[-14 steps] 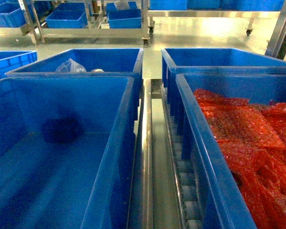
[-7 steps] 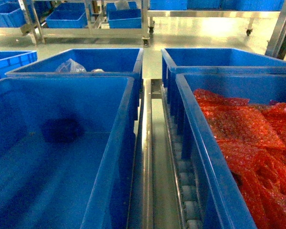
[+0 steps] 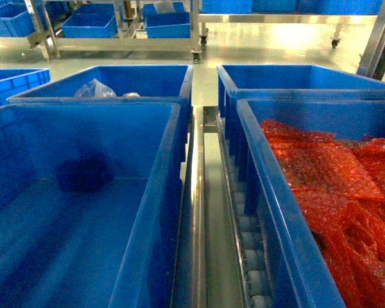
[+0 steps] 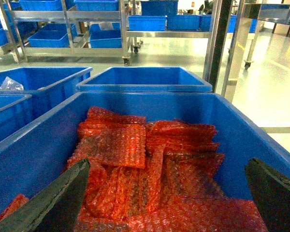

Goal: Pick blue part to blue bin on bottom shelf

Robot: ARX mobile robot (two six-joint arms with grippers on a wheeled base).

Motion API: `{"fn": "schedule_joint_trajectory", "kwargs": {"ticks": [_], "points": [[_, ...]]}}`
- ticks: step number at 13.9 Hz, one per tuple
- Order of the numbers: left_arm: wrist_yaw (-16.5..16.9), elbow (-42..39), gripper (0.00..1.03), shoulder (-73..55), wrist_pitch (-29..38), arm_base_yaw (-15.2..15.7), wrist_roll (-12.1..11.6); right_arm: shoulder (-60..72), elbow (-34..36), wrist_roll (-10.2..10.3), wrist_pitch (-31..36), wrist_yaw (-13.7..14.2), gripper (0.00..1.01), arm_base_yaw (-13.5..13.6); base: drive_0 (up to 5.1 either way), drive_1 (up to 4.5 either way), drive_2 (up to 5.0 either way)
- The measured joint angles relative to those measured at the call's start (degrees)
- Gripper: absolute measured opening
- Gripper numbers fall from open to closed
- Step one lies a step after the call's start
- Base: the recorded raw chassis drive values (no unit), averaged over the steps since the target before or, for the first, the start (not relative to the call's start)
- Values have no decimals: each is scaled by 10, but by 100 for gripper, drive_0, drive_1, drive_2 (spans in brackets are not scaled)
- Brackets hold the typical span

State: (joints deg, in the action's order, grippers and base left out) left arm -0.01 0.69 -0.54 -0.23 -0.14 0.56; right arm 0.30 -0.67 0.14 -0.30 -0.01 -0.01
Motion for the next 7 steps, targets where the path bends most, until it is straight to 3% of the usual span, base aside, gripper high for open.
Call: {"fn": "schedule_joint_trajectory", "kwargs": {"ticks": [7], "points": [[0, 0, 98, 0, 0, 0, 0, 0, 0, 0, 0, 0, 98, 0, 0, 0, 0]]}}
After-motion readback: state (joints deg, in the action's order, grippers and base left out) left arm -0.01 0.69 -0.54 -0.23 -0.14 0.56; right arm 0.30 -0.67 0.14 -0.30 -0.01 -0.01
